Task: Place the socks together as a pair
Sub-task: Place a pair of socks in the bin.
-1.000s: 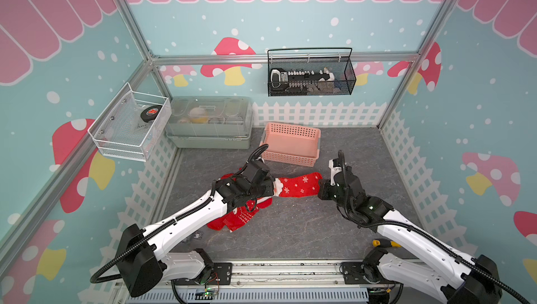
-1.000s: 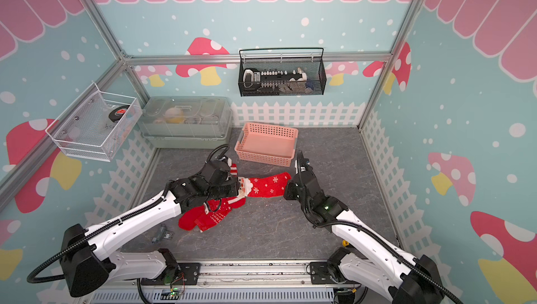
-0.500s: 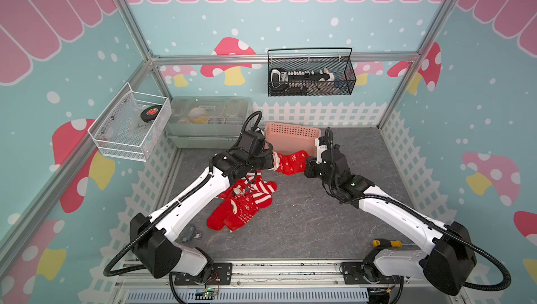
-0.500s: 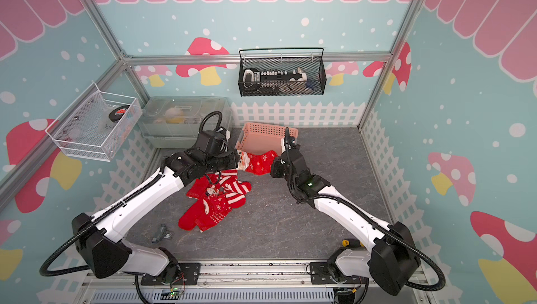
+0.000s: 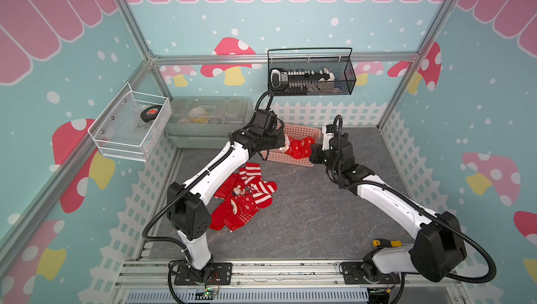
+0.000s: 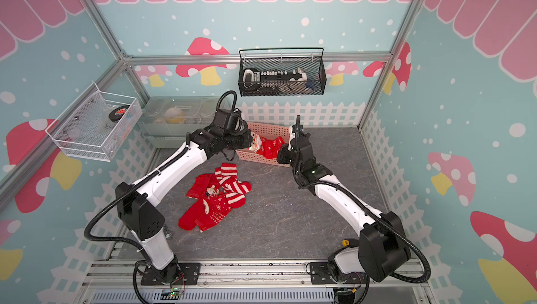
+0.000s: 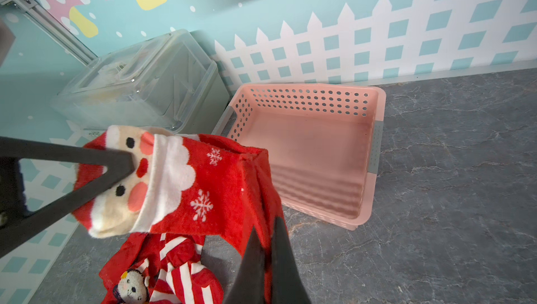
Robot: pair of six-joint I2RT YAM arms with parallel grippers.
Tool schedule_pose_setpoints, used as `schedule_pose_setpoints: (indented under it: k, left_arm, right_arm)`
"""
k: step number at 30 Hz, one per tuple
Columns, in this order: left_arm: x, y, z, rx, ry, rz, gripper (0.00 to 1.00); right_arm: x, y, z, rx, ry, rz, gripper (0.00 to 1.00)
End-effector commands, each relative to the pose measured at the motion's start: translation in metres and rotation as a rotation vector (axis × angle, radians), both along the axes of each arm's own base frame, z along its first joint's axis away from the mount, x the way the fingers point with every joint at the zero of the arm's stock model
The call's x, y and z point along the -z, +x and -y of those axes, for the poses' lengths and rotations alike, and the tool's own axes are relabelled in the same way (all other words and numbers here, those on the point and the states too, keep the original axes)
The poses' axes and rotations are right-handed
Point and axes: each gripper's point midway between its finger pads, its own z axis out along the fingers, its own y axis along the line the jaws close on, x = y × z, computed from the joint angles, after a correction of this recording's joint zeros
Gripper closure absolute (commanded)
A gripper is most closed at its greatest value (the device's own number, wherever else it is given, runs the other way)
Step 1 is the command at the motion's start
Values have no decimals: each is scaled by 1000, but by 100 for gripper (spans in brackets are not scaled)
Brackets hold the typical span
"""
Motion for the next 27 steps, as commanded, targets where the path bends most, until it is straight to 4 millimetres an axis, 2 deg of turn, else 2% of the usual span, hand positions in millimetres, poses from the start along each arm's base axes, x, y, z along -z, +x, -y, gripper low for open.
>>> schedule_pose_setpoints:
  k: [1,8,15,18,22,27]
  left_arm:
    - [-11,18,6,17,-18,31,100]
    - [2,53,19,47,18,53,100]
    - [7,81,12,42,53,83,100]
    - [17,94,-1,16,104,87,100]
    - [42,110,-21,-26,144,56,100]
    - [63,123,-21,-14,186,53,100]
  right_arm:
    - [-4,16,10,9,31,16,100]
    - [-8,37,21,36,70,42,100]
    - [12,60,15,27,48,-10,100]
    - [28,74,17,54,34,-30,100]
    - [55,89,16,66,29,-74,100]
    - [84,107,14,73,-11,-113,100]
